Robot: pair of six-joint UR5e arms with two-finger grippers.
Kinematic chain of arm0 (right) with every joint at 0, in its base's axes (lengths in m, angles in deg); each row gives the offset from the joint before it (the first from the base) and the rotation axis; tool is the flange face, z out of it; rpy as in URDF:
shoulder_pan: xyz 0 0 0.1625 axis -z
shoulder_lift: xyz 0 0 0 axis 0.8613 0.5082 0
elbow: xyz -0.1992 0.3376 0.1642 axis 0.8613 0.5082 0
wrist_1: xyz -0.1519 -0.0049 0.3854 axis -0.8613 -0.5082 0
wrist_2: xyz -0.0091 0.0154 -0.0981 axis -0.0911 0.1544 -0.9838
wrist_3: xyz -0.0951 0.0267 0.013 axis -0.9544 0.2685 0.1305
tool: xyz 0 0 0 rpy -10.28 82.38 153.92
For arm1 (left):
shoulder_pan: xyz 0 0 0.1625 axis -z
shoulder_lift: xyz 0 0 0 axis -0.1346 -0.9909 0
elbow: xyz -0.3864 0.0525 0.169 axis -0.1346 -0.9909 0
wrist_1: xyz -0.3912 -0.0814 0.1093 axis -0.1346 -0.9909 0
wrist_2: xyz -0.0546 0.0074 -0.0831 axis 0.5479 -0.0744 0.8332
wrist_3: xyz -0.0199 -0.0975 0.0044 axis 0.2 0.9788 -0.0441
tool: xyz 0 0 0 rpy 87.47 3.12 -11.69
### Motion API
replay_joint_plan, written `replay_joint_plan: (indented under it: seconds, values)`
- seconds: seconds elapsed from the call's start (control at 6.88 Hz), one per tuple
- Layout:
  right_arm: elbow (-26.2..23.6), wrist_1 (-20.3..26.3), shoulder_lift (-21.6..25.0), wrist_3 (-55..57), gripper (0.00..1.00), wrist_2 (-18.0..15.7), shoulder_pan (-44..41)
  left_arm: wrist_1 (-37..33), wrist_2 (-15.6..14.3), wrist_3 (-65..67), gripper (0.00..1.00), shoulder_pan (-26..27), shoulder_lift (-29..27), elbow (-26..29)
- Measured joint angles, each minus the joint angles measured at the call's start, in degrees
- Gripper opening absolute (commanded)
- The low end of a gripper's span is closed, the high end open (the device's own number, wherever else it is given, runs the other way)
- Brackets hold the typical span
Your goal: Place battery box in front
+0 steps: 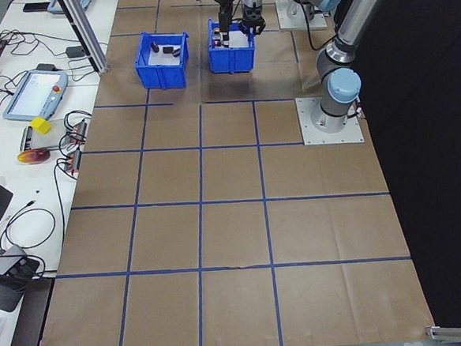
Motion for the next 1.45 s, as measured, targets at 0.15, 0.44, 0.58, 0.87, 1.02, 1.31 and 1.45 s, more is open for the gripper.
replay_joint_plan:
  seconds: [0.15,0.44,0.58,0.87,1.02,1.31,1.45]
  values:
    - [-0.1,0.0,0.0,0.1,0.99,0.1,0.0,1.6,1.5,0.2,1.0,0.2,0.5,-0.8]
    - [-0.1,-0.1,0.1,0.1,1.0,0.5,0.0,1.7,2.9,1.4,1.0,0.5,3.1,-1.4]
    - [0.2,0.1,0.7,0.1,1.0,0.3,0.1,1.5,4.0,1.5,1.0,0.5,3.8,-1.6]
    - [1.0,3.3,4.5,0.1,1.0,0.1,0.9,1.3,5.9,1.3,1.0,0.6,3.5,-1.8]
    - [1.7,6.4,6.8,0.1,1.0,-0.3,2.2,1.4,6.2,1.5,1.0,0.6,3.2,-1.9]
    - [4.3,10.8,9.1,-0.1,1.0,-2.2,9.2,1.4,6.0,1.6,1.0,0.6,3.4,-2.5]
    - [6.0,11.6,9.3,-0.1,1.0,-2.6,13.8,1.6,6.0,1.6,1.0,0.6,3.8,-3.3]
